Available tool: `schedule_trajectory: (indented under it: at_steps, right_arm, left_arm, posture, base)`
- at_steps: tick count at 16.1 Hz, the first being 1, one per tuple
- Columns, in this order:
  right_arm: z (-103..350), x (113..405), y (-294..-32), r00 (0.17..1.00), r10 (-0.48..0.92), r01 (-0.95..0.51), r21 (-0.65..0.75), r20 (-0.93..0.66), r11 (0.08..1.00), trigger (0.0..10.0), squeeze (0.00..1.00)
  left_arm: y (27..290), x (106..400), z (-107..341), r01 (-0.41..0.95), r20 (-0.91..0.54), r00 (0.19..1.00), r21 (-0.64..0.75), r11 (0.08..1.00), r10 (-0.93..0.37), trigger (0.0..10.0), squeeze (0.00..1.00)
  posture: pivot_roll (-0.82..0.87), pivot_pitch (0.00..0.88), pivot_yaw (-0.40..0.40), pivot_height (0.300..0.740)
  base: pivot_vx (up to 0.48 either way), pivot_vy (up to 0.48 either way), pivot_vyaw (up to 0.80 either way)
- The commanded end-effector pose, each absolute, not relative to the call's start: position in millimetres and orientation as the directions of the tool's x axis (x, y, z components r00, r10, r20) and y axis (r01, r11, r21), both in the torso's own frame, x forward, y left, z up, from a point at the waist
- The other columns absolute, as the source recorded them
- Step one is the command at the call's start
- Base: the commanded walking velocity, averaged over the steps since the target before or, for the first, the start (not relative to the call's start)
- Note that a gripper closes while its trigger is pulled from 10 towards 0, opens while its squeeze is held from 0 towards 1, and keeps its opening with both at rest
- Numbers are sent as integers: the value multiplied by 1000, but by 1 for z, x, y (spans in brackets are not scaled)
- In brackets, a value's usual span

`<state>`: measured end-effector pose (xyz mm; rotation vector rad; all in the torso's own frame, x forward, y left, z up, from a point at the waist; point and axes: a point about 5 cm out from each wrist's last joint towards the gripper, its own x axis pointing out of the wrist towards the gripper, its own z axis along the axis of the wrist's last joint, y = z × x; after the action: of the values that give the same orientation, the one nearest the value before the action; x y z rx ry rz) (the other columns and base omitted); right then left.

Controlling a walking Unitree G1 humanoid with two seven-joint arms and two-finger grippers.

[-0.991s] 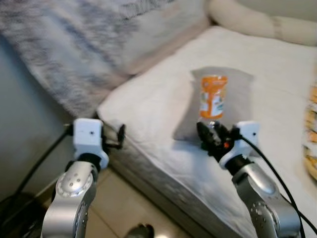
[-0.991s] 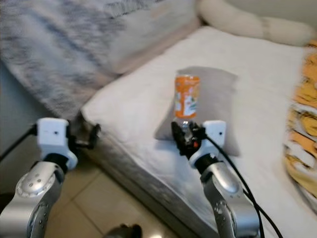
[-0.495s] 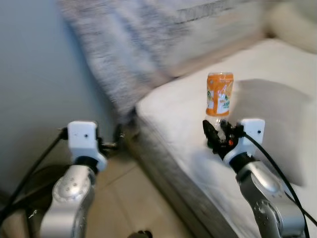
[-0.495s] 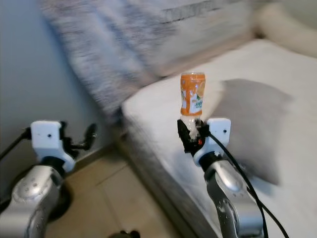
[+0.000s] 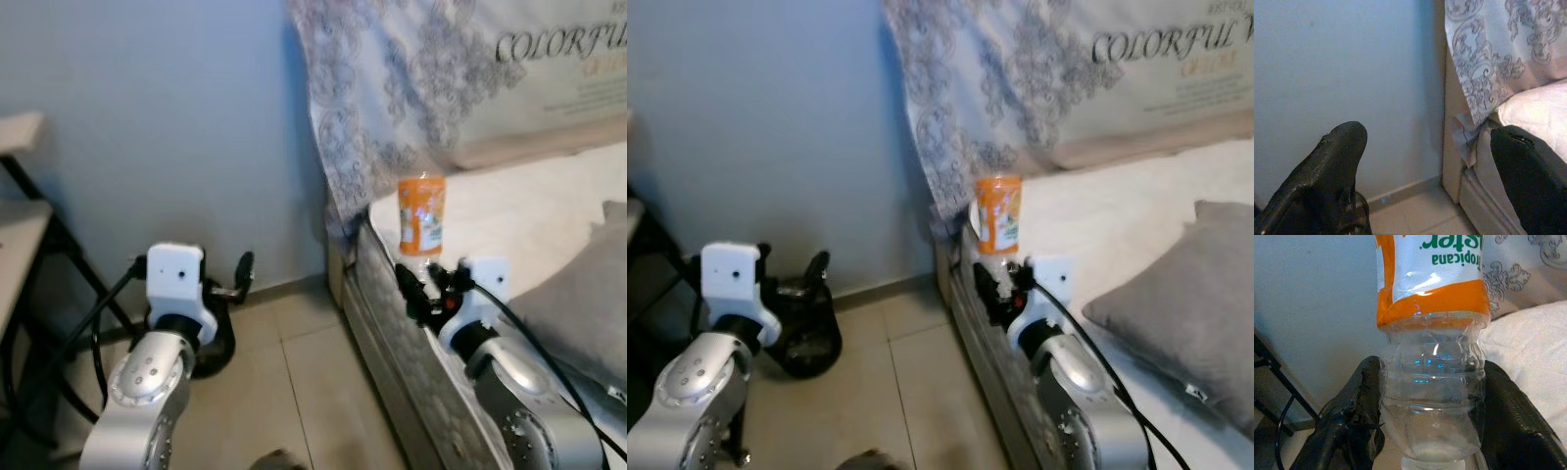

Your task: Clean up the room

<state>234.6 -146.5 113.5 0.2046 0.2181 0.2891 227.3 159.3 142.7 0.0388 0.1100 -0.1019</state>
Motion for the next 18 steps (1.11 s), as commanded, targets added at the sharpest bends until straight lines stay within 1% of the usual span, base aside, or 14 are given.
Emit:
schedule_trajectory:
  at_steps: [1, 2, 4, 6, 7, 8, 10, 11, 12, 13, 14, 18]
  right_arm:
    - [112, 235, -143, 928, 314, -268, 225, -201, 937, 10000, 0]
    - [110, 235, -143, 926, 309, -262, 220, -217, 940, 10000, 0]
    - [107, 237, -144, 931, 277, -236, 190, -237, 953, 10000, 0]
    - [107, 238, -141, 924, 297, -259, 178, -240, 949, 10000, 0]
    - [107, 240, -141, 929, 277, -252, 127, -247, 959, 10000, 0]
    - [106, 240, -141, 927, 277, -258, 107, -252, 960, 10000, 0]
    - [106, 240, -139, 917, 304, -288, 98, -259, 953, 10000, 0]
    - [107, 240, -138, 917, 304, -298, 60, -258, 953, 10000, 0]
    - [108, 240, -137, 912, 327, -325, 52, -248, 944, 10000, 0]
    - [106, 240, -138, 913, 322, -308, 94, -251, 947, 10000, 0]
    - [105, 238, -137, 905, 342, -334, 73, -255, 940, 10000, 0]
    - [101, 238, -136, 890, 369, -366, 62, -268, 928, 10000, 0]
  left_arm:
    - [161, 229, 144, 100, -113, 989, 39, 994, -95, 10000, 0]
    - [162, 230, 144, 99, -113, 989, 39, 994, -94, 10000, 0]
    - [162, 230, 144, 95, -112, 990, 36, 995, -91, 10000, 0]
    - [162, 230, 144, 93, -114, 989, 30, 995, -89, 10000, 0]
    - [162, 229, 144, 90, -115, 990, 25, 996, -87, 10000, 0]
    - [162, 229, 143, 89, -116, 990, 24, 996, -85, 10000, 0]
    - [163, 229, 143, 82, -116, 990, 22, 996, -79, 10000, 0]
    - [164, 228, 143, 76, -116, 991, 22, 997, -73, 10000, 0]
    - [164, 228, 142, 74, -117, 991, 22, 997, -70, 10000, 0]
    - [163, 227, 142, 73, -118, 991, 25, 997, -69, 10000, 0]
    - [163, 226, 141, 72, -121, 990, 26, 997, -68, 10000, 0]
    - [162, 226, 140, 80, -126, 989, 32, 996, -76, 10000, 0]
  posture:
    - [-6, 0, 39, 740]
    - [-5, 0, 41, 740]
    - [-4, 0, 42, 740]
    - [-4, 0, 41, 740]
    - [-3, 0, 38, 740]
    - [-2, 0, 35, 740]
    - [0, 0, 29, 740]
    - [0, 0, 27, 740]
    - [3, 0, 22, 740]
    - [4, 0, 21, 740]
    - [6, 0, 19, 740]
    - [7, 0, 14, 740]
  base:
    - [289, 0, 800]
    - [292, 0, 800]
    - [309, 0, 0]
    - [341, 0, 0]
    - [360, 0, 0]
    - [375, 0, 0]
    - [377, 0, 0]
    - [382, 0, 0]
    - [379, 0, 0]
    - [382, 0, 0]
    - [375, 0, 0]
    - [379, 0, 714]
